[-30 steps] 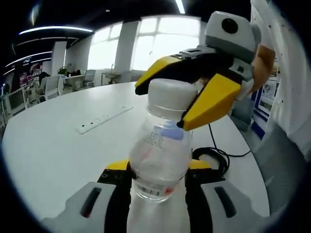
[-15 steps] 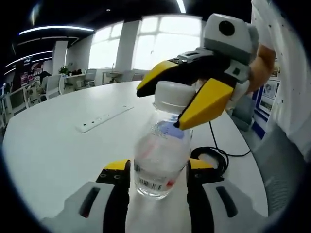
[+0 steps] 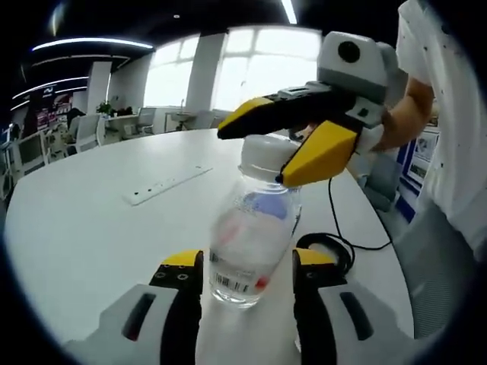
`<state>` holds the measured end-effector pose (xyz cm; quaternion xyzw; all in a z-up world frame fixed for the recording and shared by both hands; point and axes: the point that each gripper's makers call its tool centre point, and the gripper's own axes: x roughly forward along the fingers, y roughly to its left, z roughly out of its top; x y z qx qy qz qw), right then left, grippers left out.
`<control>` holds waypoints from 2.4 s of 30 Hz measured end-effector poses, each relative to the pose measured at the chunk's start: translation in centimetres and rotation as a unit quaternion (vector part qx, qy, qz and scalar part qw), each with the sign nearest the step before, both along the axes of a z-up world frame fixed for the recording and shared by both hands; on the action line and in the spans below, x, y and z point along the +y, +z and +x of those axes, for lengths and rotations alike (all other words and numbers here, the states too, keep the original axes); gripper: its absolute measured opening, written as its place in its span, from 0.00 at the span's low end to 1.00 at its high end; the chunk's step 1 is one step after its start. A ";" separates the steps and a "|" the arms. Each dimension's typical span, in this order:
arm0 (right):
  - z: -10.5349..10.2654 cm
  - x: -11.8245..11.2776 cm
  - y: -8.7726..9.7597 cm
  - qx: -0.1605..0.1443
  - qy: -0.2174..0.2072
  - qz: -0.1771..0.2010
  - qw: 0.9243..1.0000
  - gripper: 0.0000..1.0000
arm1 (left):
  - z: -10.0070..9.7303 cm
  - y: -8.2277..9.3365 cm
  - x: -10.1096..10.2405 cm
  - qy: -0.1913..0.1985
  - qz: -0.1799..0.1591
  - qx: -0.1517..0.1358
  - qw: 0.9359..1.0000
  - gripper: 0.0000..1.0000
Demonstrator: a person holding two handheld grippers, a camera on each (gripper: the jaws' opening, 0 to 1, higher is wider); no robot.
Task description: Arrange the tabletop items into an orderly group along one side of the table until the central work area is clear of visible clutter.
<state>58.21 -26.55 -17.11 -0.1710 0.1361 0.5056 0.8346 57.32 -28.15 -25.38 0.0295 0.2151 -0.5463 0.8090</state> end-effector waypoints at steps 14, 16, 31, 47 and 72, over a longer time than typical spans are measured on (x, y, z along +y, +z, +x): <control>-0.3 -0.6 0.3 0.014 -0.008 0.010 1.000 0.31 | -0.6 0.3 0.8 0.023 -0.002 0.005 1.000 0.51; -0.3 -0.5 0.5 0.010 -0.006 0.012 1.000 0.31 | -0.7 0.4 0.7 0.022 -0.001 0.005 1.000 0.50; -0.7 -1.2 1.5 0.010 0.000 0.029 1.000 0.35 | -0.6 1.6 1.3 0.033 0.000 0.000 0.999 0.50; -0.9 -2.7 2.4 0.032 0.055 0.040 0.997 0.39 | -2.2 3.7 2.4 0.058 0.006 0.000 0.998 0.53; -2.2 -1.8 2.8 0.078 0.194 0.045 0.977 0.46 | -7.4 7.8 3.8 0.146 0.000 0.022 0.989 0.76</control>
